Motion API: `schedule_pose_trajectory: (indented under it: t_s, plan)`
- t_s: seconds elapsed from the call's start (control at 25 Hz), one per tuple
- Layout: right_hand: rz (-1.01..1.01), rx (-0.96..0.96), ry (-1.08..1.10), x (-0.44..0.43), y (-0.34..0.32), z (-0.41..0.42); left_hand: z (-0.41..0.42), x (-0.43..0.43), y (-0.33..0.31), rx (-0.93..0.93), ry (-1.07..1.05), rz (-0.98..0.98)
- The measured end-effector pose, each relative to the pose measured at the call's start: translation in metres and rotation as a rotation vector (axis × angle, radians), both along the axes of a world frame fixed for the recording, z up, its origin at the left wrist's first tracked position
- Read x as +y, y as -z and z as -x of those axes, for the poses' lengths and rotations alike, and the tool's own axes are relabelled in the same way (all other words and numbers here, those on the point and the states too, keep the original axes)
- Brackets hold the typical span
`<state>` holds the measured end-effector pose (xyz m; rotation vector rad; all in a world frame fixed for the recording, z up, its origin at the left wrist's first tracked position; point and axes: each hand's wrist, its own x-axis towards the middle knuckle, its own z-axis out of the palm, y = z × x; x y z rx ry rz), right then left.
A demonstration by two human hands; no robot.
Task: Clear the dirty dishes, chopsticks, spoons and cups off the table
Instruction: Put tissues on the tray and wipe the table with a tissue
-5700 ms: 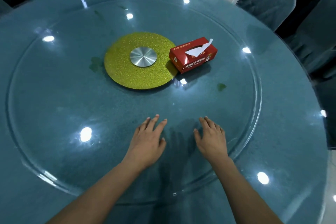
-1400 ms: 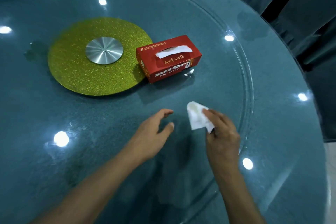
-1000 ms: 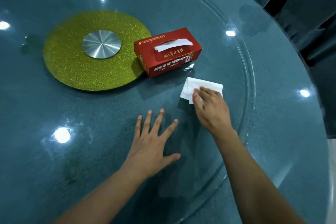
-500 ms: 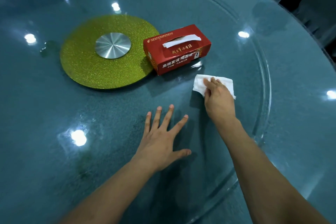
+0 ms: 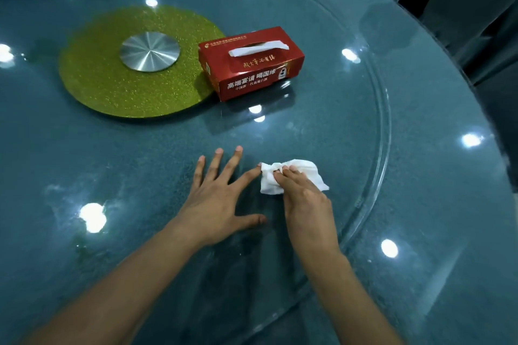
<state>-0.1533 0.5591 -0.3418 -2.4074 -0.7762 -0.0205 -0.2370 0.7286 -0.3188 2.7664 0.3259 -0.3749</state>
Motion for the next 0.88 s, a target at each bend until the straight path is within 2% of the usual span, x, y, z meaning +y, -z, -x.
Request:
schedule_pose_trajectory:
  t_s: [0.12,0.24,0.28,0.48,0.56,0.68,0.8,0.88]
  plan:
    - [0.014,0.029,-0.018,-0.002,-0.006,0.000,0.003,-0.001,0.002,-0.018,-0.001,0.008]
    - [-0.127,0.183,0.123,0.015,-0.024,-0.033,0.001,-0.001,0.002,-0.035,-0.021,0.013]
    - [-0.092,0.219,0.158,0.025,-0.028,-0.052,-0.001,-0.002,0.001,-0.039,-0.026,0.019]
    - [0.057,0.100,0.156,0.059,-0.025,-0.121,-0.009,-0.008,0.000,-0.043,-0.053,0.041]
    - [0.066,0.053,0.143,0.056,-0.021,-0.109,-0.013,-0.010,0.001,-0.053,-0.071,0.044]
    - [-0.044,0.143,0.115,0.025,-0.012,-0.060,-0.017,-0.015,0.003,-0.065,-0.086,0.046]
    - [-0.019,-0.033,0.027,-0.018,-0.002,0.000,-0.018,-0.016,0.004,-0.083,-0.095,0.046]
    - [-0.015,-0.084,-0.018,-0.027,0.005,-0.001,-0.017,-0.014,0.006,-0.086,-0.093,0.039]
